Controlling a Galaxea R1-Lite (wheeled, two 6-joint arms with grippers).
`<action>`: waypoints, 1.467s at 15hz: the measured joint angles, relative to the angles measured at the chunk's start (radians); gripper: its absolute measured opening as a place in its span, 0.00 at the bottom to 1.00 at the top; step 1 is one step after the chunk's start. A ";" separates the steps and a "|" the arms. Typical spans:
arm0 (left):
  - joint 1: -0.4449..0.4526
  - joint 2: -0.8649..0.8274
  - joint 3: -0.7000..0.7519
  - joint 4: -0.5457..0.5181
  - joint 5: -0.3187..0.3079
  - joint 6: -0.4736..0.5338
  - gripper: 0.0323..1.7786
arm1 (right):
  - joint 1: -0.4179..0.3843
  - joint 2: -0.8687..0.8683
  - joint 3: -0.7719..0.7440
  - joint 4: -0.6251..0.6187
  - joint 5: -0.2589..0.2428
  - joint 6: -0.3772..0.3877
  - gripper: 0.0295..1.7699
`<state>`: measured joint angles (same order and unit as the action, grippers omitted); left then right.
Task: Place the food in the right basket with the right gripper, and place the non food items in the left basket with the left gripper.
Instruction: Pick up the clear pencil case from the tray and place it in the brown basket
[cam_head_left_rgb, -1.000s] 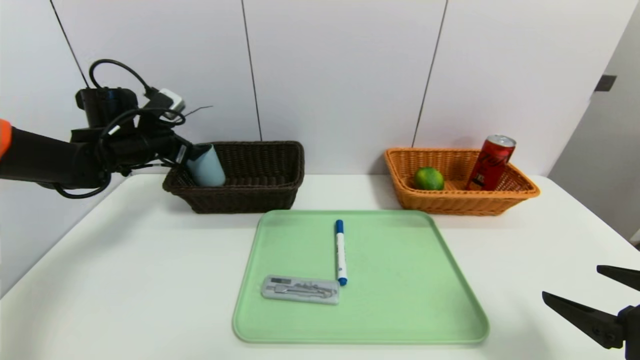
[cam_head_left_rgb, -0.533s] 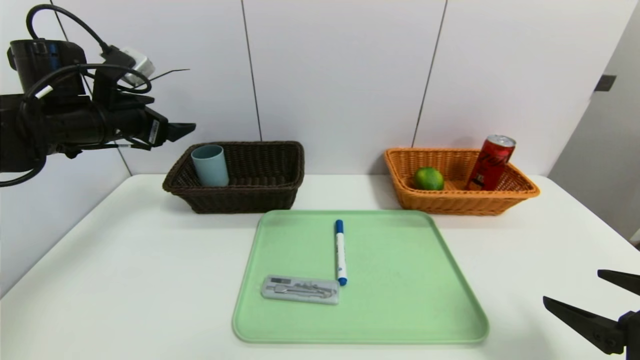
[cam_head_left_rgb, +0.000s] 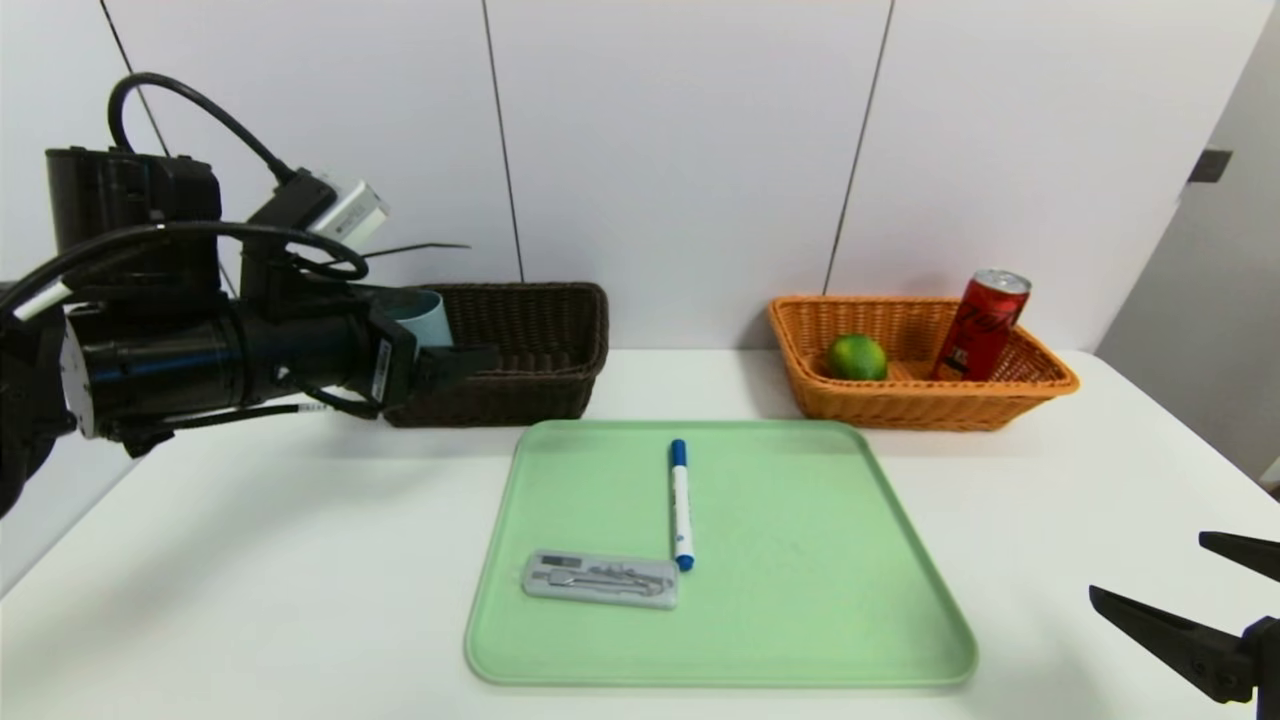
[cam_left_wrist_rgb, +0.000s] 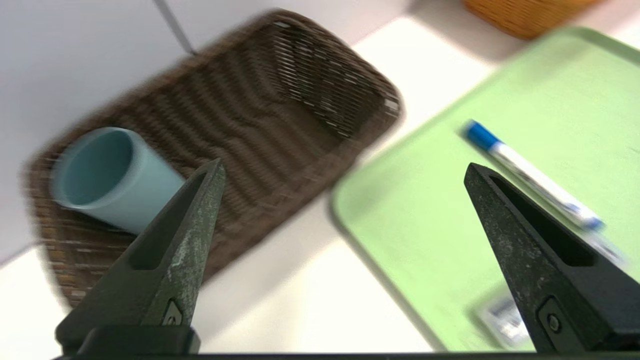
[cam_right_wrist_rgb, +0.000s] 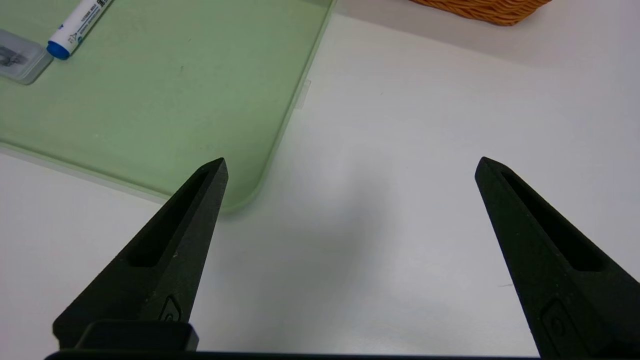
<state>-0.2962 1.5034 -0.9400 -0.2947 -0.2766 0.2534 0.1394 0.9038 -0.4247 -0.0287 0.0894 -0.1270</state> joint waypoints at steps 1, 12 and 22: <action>-0.027 -0.017 0.040 -0.003 0.000 -0.003 0.95 | 0.000 0.000 -0.002 0.000 0.000 0.000 0.96; -0.151 0.040 0.281 -0.263 0.007 -0.002 0.95 | 0.000 0.120 -0.094 -0.179 0.016 0.040 0.96; -0.256 0.128 0.152 0.054 -0.018 0.335 0.95 | -0.018 0.227 -0.120 -0.227 0.088 0.043 0.96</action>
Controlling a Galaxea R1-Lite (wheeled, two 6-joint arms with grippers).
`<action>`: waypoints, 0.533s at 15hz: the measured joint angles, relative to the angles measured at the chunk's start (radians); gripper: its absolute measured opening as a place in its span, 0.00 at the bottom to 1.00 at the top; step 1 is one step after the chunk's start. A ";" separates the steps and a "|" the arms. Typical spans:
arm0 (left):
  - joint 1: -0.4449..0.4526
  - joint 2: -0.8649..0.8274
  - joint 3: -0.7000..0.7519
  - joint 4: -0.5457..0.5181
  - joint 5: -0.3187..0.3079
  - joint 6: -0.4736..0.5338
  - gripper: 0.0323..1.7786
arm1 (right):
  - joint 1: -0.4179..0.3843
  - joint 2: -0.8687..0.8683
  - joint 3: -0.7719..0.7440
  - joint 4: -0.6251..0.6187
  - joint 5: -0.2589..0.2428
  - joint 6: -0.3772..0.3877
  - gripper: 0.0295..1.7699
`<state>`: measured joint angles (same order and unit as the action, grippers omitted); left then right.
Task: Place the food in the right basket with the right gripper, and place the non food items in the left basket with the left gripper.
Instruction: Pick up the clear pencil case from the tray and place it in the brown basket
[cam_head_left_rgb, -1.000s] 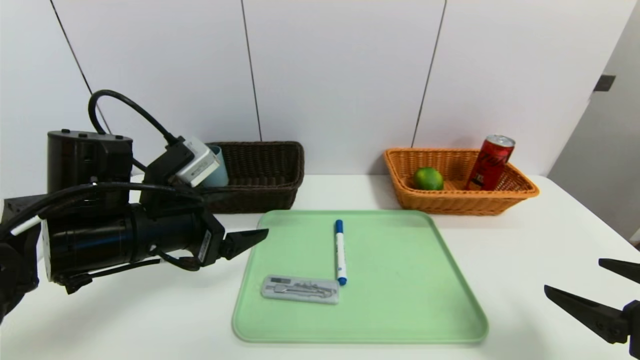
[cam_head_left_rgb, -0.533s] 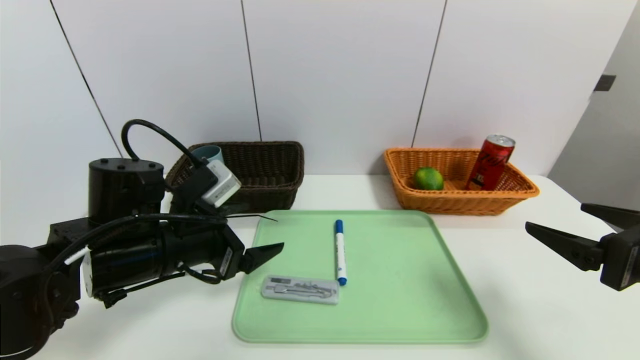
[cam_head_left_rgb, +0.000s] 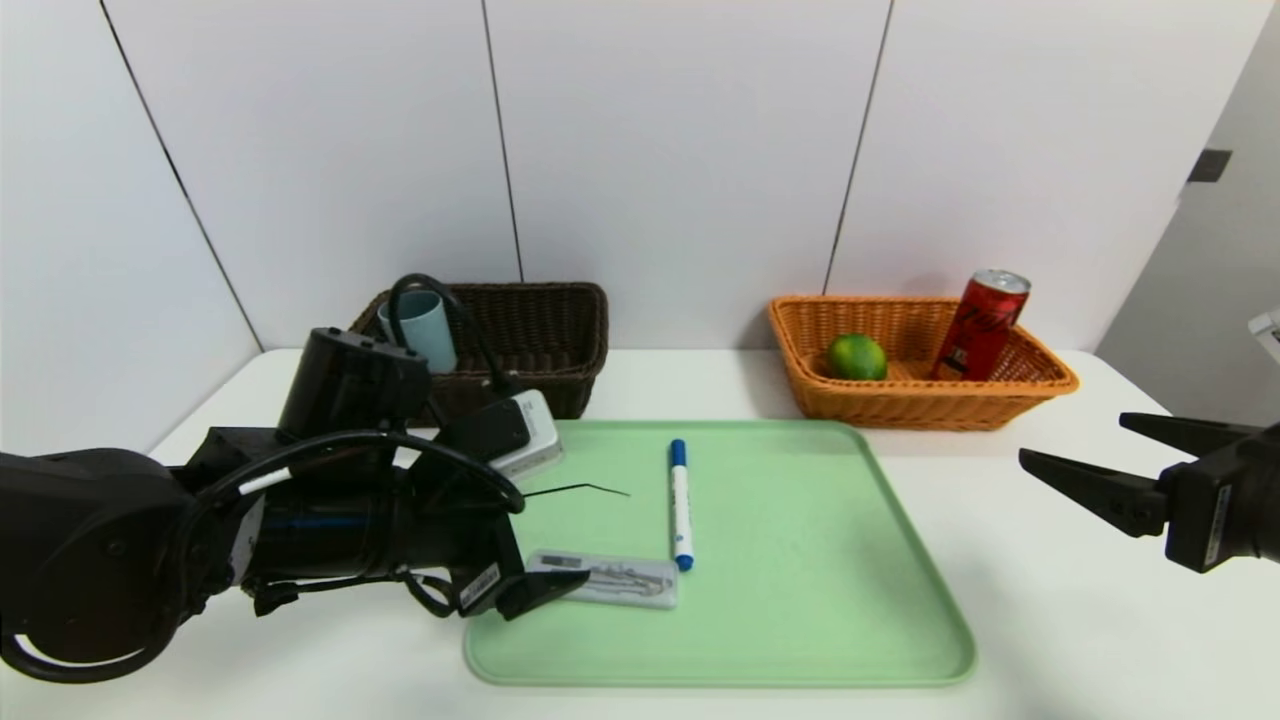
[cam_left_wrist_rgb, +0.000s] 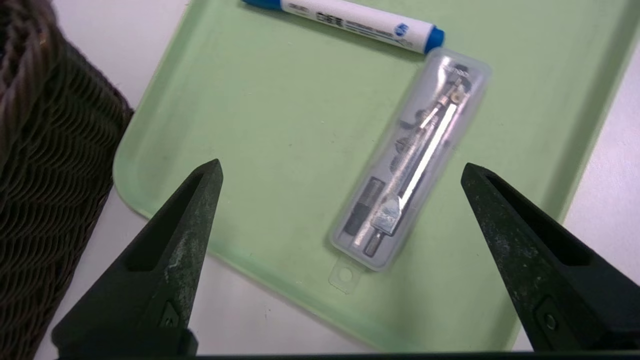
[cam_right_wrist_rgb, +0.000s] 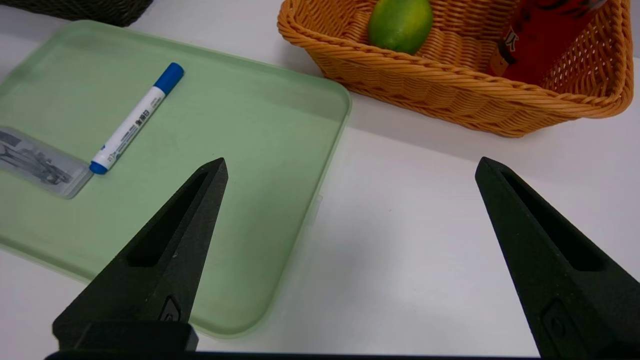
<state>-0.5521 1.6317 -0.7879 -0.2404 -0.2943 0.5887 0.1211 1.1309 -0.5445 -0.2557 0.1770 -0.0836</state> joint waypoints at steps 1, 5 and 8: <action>-0.009 0.004 -0.040 0.079 0.003 0.042 0.95 | 0.000 0.001 0.001 0.000 0.003 0.000 0.96; -0.038 0.056 -0.262 0.402 0.041 0.189 0.95 | 0.003 -0.010 0.020 -0.002 0.071 0.001 0.97; -0.051 0.133 -0.410 0.544 0.084 0.270 0.95 | 0.008 -0.032 0.026 -0.002 0.099 0.004 0.97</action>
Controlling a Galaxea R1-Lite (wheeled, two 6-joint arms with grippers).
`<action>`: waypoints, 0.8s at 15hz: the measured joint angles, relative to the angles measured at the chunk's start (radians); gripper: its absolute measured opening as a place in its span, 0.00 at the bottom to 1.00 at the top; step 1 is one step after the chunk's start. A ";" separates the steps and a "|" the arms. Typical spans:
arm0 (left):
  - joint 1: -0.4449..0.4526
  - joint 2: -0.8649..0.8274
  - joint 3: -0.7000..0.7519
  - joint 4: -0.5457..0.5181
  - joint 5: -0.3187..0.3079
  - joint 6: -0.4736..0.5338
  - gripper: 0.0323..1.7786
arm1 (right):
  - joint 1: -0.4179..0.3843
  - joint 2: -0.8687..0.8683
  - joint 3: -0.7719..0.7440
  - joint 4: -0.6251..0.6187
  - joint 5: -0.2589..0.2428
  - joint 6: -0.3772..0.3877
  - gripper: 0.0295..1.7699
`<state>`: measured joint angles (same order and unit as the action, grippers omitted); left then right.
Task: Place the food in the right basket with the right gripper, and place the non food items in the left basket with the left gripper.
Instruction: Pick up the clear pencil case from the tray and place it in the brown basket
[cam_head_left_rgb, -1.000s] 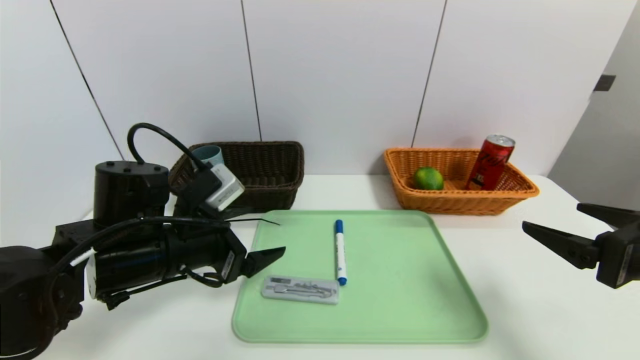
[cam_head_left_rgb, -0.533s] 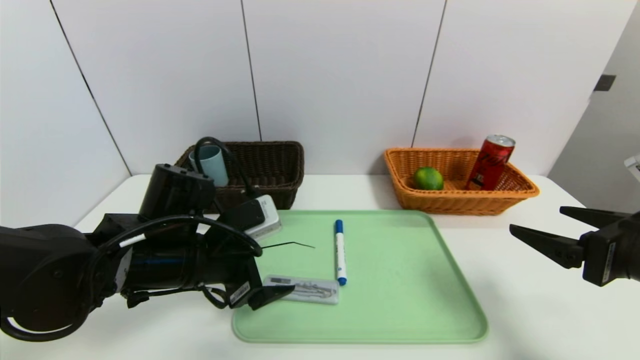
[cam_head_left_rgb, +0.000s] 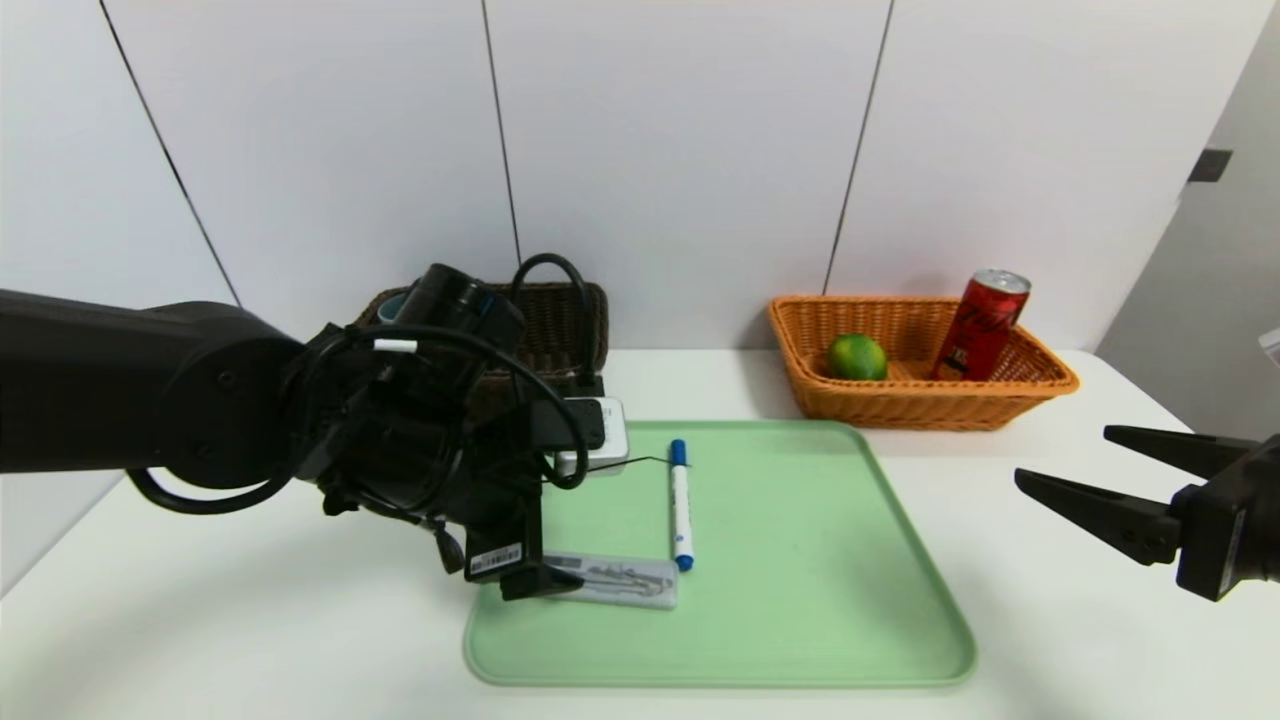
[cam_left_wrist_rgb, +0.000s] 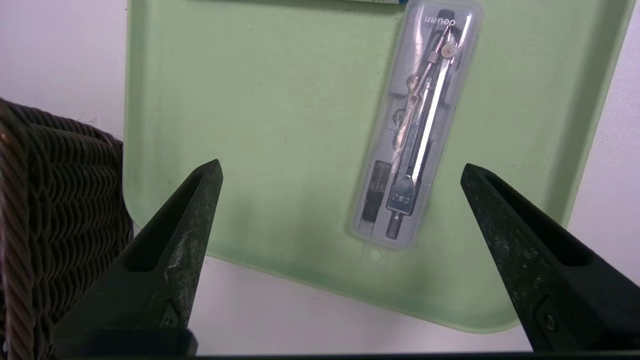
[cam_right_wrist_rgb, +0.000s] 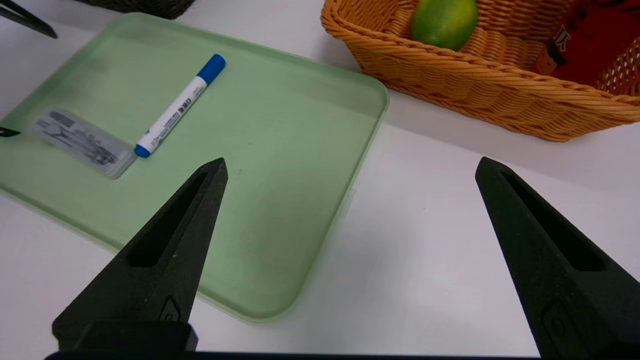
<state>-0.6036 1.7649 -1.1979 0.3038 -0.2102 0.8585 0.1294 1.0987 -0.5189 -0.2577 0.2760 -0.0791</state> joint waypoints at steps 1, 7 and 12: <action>-0.015 0.022 -0.026 0.044 0.006 0.007 0.95 | 0.001 -0.006 0.001 0.000 0.013 0.001 0.97; -0.077 0.123 -0.073 0.103 0.048 0.007 0.95 | 0.002 -0.014 0.004 0.000 0.039 0.039 0.97; -0.080 0.151 -0.071 0.104 0.046 0.001 0.95 | 0.002 -0.011 0.003 0.000 0.067 0.040 0.97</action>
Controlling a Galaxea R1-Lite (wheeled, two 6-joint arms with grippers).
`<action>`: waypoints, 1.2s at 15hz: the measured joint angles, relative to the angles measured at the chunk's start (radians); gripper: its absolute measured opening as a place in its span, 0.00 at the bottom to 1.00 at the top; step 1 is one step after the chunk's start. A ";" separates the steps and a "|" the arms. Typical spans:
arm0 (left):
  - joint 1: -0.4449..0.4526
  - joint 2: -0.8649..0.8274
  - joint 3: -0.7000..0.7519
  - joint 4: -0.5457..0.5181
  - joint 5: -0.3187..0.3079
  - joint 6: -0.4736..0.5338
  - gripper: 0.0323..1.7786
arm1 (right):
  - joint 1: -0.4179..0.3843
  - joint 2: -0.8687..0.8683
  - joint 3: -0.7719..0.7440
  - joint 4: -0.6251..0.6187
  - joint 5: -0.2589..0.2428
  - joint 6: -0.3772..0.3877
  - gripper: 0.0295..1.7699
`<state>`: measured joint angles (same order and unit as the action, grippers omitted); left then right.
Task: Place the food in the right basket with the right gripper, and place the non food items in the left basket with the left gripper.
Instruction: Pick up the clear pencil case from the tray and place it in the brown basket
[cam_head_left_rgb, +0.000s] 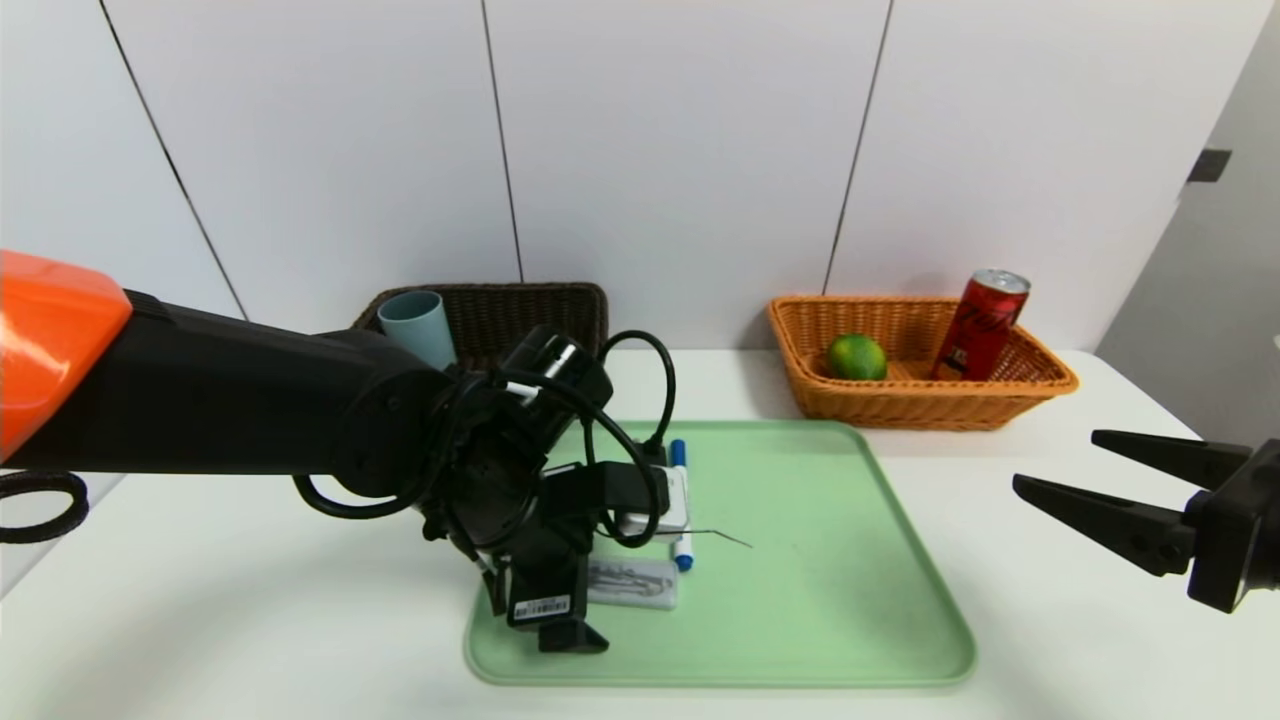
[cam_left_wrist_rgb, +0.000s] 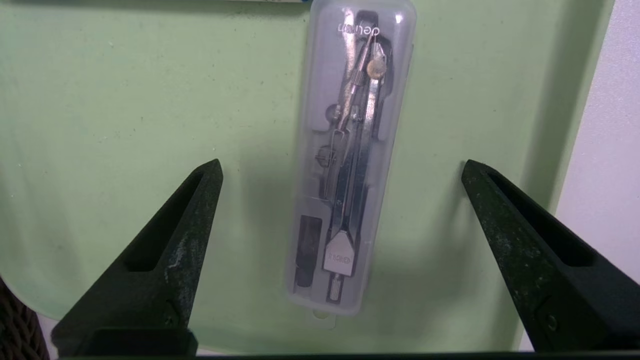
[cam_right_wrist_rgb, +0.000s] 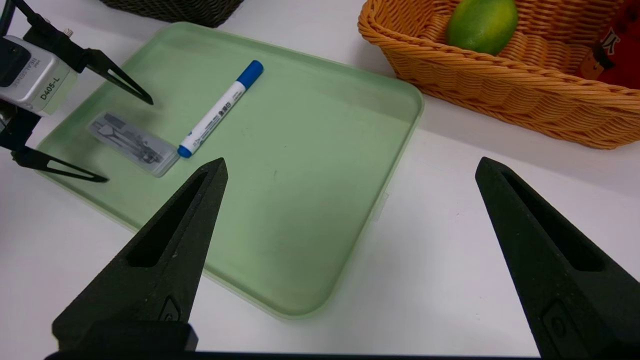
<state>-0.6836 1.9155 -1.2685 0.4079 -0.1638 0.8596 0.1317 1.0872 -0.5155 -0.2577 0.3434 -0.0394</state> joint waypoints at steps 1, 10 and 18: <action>0.000 0.004 0.001 0.003 0.000 -0.005 0.95 | 0.000 0.000 0.001 0.000 0.001 0.001 0.97; 0.001 0.061 -0.023 0.044 -0.099 -0.105 0.95 | 0.001 0.000 0.010 0.000 0.001 0.010 0.97; 0.026 0.100 -0.039 0.041 -0.139 -0.150 0.95 | 0.003 0.001 0.022 0.000 0.001 0.009 0.97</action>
<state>-0.6574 2.0151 -1.3070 0.4491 -0.3030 0.7091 0.1345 1.0885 -0.4934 -0.2577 0.3445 -0.0302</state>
